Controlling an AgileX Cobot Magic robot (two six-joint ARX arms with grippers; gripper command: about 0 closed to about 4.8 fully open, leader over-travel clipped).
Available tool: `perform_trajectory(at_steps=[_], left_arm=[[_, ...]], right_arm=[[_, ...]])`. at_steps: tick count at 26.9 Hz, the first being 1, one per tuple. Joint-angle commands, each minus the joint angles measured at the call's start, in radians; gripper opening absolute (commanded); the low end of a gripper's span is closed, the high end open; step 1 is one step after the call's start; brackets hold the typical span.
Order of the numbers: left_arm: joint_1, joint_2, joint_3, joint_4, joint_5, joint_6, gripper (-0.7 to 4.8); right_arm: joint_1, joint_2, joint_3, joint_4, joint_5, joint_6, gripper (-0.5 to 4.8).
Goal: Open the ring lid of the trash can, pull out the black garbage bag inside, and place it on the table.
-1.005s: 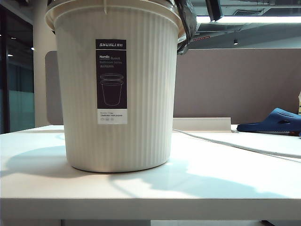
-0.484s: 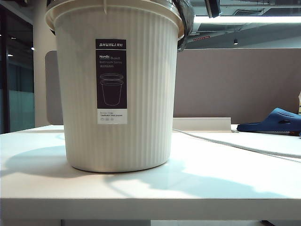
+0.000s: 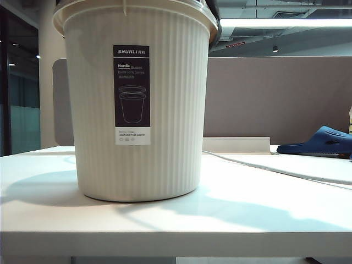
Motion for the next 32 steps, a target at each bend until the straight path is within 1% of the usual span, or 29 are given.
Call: perform_trajectory(at_steps=[1, 6, 9, 12, 19, 32], left_arm=[[0.000, 0.015, 0.020, 0.027, 0.001, 0.008, -0.06], [0.000, 0.042, 0.066, 0.023, 0.001, 0.039, -0.06], [0.000, 0.063, 0.123, 0.004, 0.005, 0.079, -0.06], [0.000, 0.079, 0.171, -0.010, 0.013, 0.109, -0.06], [0.000, 0.090, 0.219, -0.018, 0.007, 0.112, -0.06], [0.000, 0.090, 0.255, -0.009, 0.000, 0.112, -0.06]], right_arm=[[-0.018, 0.017, 0.042, 0.007, -0.048, -0.014, -0.02], [-0.023, 0.041, 0.103, -0.002, -0.074, -0.044, -0.02], [-0.023, 0.058, 0.143, -0.028, -0.078, -0.075, -0.02], [-0.027, 0.076, 0.183, -0.030, -0.105, -0.086, -0.02], [-0.045, 0.090, 0.274, -0.057, -0.122, -0.121, -0.02], [-0.058, 0.090, 0.292, -0.037, -0.149, -0.129, -0.02]])
